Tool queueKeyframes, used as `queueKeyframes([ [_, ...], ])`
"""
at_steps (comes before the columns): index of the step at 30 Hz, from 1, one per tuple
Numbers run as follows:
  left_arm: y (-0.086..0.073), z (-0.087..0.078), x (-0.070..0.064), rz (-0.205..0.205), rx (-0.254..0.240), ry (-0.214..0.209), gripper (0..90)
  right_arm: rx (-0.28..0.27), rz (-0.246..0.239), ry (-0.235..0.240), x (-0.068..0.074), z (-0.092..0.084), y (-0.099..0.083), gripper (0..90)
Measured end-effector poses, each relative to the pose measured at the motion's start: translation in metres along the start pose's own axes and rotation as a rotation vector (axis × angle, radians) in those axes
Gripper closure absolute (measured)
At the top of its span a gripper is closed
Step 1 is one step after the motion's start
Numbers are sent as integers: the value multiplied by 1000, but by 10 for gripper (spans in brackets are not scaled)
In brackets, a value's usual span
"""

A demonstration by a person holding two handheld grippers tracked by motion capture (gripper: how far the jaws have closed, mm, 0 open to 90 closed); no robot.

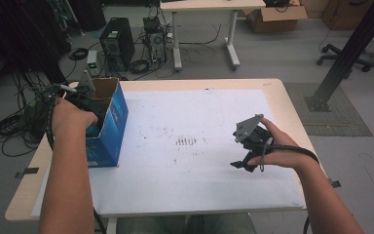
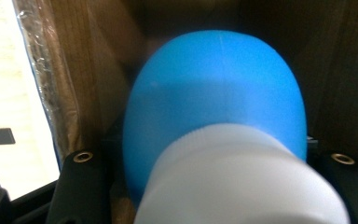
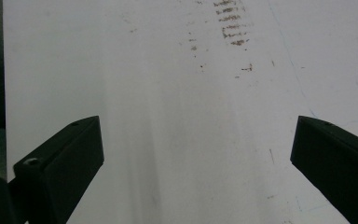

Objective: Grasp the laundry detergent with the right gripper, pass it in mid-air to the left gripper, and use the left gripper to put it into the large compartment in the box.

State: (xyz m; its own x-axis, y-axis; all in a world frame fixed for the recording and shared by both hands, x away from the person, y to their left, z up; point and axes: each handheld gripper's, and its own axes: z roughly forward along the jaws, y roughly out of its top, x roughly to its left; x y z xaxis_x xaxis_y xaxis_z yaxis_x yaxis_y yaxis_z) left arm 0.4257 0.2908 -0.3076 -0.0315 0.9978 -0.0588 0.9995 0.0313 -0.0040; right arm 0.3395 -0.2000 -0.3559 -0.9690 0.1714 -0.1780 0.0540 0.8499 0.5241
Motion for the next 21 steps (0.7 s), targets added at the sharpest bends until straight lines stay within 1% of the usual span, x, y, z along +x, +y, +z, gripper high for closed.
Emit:
queueKeyframes([
  [5,-1,0,1,6,-2,-6,384,-1,-2,1,0,-1,2,25],
  [12,-2,-1,0,-1,-4,-11,377,-1,-7,3,1,-2,3,25],
  [16,-2,-2,-1,-11,-2,-32,329,1,-9,1,1,-3,3,25],
  [19,-2,-6,-3,-2,-10,-20,325,1,-6,1,2,-4,3,25],
  [21,-3,-10,-4,-3,-19,-22,316,-3,-8,3,2,-4,3,26],
])
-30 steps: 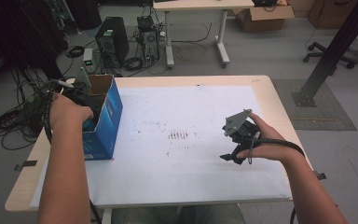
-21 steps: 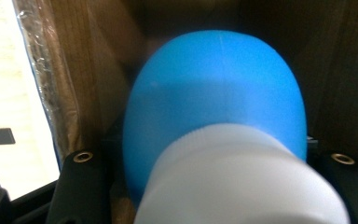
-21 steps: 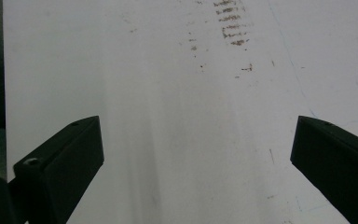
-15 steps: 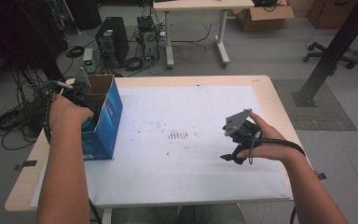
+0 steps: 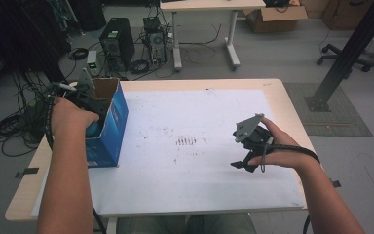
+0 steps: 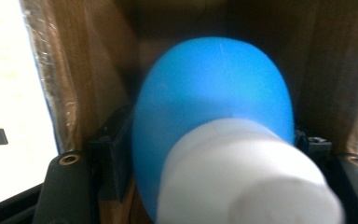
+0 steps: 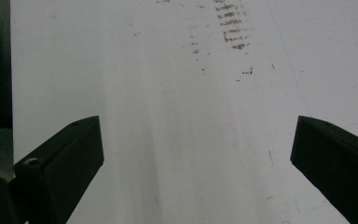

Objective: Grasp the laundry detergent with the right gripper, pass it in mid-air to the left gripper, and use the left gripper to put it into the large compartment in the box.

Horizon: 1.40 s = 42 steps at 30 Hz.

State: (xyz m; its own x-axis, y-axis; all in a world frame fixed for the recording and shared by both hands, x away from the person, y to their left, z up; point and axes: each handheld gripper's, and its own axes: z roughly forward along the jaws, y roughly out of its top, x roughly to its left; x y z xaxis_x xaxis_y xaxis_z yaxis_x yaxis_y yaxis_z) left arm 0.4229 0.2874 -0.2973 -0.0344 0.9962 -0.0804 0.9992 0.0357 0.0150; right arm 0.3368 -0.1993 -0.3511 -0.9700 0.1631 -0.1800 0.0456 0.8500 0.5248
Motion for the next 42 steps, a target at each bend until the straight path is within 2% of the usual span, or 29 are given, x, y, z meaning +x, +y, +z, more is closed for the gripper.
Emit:
queueKeyframes([
  [13,-8,-27,-5,-2,-40,23,291,-17,-4,2,2,-1,1,25],
  [25,-19,-55,-7,11,-73,44,237,-22,-12,-2,4,-3,5,25],
  [31,-23,-66,-10,12,-82,64,177,-34,-21,-6,5,-6,7,26],
  [38,-28,-81,-17,35,-87,78,102,-38,-16,-10,5,-11,6,25],
  [42,-30,-90,-24,66,-95,95,52,-25,-10,-12,3,-12,4,26],
])
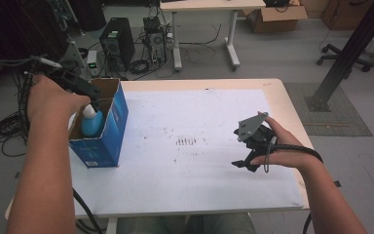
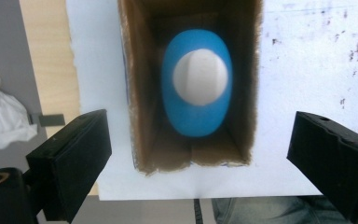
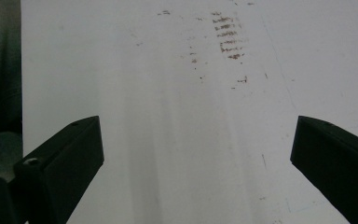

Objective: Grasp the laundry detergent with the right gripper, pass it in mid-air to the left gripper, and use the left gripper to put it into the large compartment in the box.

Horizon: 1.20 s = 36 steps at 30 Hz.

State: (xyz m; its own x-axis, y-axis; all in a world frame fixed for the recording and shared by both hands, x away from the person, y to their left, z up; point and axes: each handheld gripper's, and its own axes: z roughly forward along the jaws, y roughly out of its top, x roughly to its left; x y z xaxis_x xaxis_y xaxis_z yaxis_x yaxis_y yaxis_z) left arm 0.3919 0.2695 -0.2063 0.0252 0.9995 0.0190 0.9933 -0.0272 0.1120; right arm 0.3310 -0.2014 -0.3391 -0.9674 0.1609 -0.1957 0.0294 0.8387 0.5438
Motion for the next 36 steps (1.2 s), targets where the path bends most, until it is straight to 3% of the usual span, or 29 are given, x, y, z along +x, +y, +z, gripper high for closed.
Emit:
queueKeyframes([
  [8,0,-21,-21,74,-24,10,2,1,9,-13,-2,-11,-1,25],
  [11,0,-31,-32,124,-33,5,2,1,11,-18,-2,-16,-1,25],
  [14,0,-42,-48,200,-57,-9,2,6,12,-23,-4,-21,-1,25],
  [18,1,-56,-73,336,-98,-34,2,16,16,-30,-8,-28,-1,25],
  [24,-1,-69,-113,561,-114,-48,2,39,25,-39,-13,-36,2,25],
  [29,-5,-67,-142,734,-106,-47,2,60,16,-46,-17,-42,6,25],
  [31,-7,-65,-152,817,-108,-38,2,72,20,-45,-18,-45,8,26],
  [32,-9,-64,-157,879,-109,-41,2,79,18,-46,-18,-46,8,26],
  [33,-12,-63,-164,959,-120,-46,2,85,16,-49,-19,-47,9,26],
  [36,-15,-58,-175,1048,-98,-87,2,99,9,-50,-19,-51,10,26],
])
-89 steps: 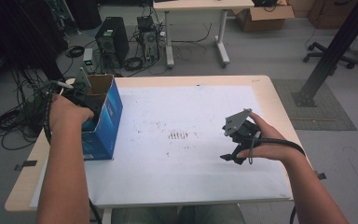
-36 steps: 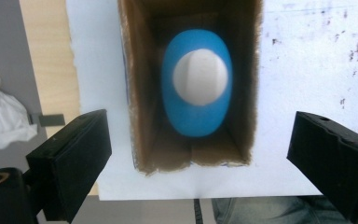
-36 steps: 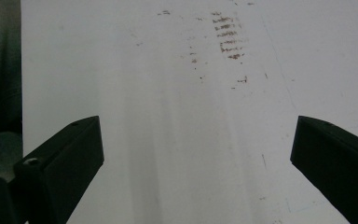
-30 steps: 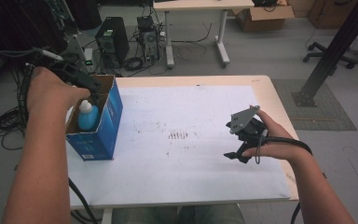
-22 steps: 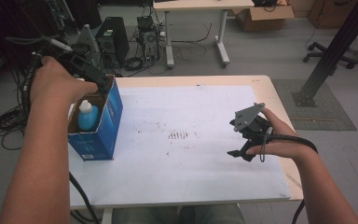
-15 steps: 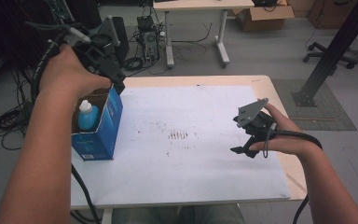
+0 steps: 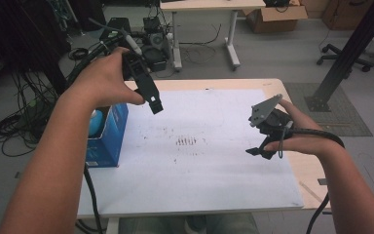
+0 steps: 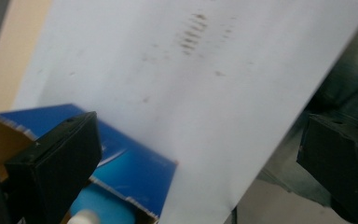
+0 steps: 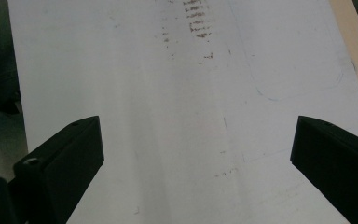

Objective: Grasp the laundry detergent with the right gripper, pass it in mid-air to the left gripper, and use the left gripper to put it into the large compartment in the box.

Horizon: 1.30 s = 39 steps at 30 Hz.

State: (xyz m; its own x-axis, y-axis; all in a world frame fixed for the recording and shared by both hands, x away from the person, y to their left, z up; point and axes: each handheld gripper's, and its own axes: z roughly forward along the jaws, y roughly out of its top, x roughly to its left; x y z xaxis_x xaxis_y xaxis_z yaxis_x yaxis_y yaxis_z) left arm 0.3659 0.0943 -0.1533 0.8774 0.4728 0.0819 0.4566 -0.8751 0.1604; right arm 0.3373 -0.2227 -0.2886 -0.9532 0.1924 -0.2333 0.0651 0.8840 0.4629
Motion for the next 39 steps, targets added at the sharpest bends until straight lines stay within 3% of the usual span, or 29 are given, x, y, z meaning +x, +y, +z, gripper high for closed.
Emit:
queueKeyframes([
  [11,15,19,-15,226,43,-61,2,33,-21,12,-4,-10,0,26],
  [18,22,40,-22,326,124,-73,2,53,-40,20,-11,-10,3,26],
  [23,25,54,-27,380,129,-80,2,82,-54,53,-16,-3,4,31],
  [32,29,75,-31,421,151,-112,2,134,-56,87,-25,2,3,31],
  [39,30,85,-31,419,163,-119,2,156,-68,96,-28,6,2,32],
])
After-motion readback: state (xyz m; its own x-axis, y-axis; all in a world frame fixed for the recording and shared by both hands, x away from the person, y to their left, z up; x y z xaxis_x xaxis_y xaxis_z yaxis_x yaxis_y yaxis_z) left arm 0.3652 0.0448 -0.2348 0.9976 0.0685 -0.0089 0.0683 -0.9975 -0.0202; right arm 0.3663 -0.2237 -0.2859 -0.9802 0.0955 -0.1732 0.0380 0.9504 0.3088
